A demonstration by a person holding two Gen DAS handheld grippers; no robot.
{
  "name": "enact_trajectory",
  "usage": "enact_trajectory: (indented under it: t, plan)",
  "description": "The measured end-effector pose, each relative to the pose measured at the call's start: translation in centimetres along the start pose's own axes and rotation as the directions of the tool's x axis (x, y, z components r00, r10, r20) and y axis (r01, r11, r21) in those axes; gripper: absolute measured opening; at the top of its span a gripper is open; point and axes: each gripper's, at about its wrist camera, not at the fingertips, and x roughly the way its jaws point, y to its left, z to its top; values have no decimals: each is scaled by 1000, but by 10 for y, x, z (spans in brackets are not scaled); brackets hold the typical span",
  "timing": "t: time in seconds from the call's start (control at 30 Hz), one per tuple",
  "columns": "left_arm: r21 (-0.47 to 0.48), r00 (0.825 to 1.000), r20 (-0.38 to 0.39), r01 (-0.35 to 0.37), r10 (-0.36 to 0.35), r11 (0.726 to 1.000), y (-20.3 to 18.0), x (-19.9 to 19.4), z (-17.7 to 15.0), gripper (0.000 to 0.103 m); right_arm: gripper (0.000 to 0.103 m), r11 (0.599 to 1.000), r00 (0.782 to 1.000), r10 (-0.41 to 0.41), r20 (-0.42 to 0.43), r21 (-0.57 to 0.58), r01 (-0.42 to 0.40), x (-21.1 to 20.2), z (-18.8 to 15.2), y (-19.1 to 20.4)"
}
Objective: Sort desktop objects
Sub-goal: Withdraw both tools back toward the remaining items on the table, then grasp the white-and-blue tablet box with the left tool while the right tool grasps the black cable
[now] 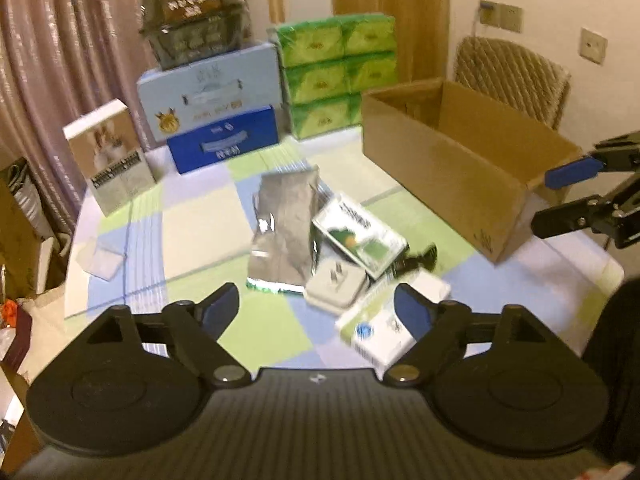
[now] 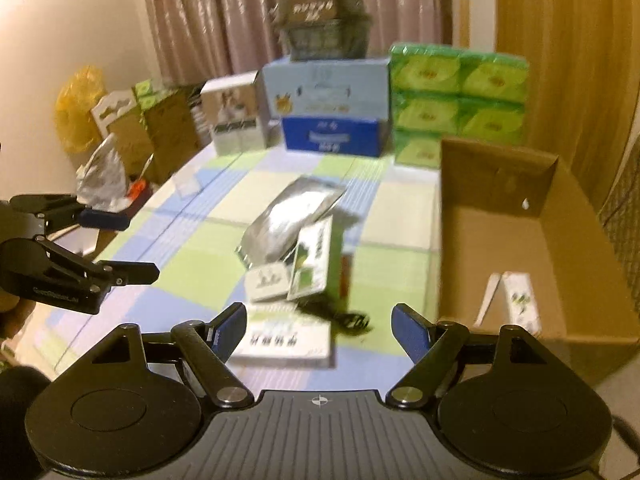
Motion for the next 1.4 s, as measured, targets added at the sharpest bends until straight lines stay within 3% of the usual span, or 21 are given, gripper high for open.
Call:
enact_trajectory:
  t: [0.23,0.37,0.53,0.93,1.33,1.4]
  plan:
    - [124,993,-84,97,-87,987,-15,24,-30,85,77,1000,997,8,-71,-26,-10,28,-28,11]
    - [153,980,-106,183,-169,971,-22,41,-35,85,77,998,995,11,-104,-65,-17,44,-37,13]
    - [208,968,-144,234,-207,950,-28,69,-37,85,77,995,990,12,-141,-95,-26,65,-41,11]
    - [306,947,-217,297,-237,905,-28,125,-40,85,77,979,974,30,-224,-189,-73,108,-37,14]
    - [337,926,-250,358,-284,871,-26,152,-37,84,77,935,960,26,-279,-333,-122,141,-26,8]
    - [338,923,-254,364,-289,868,-26,154,-36,80,76,928,960,19,-281,-351,-121,145,-23,6]
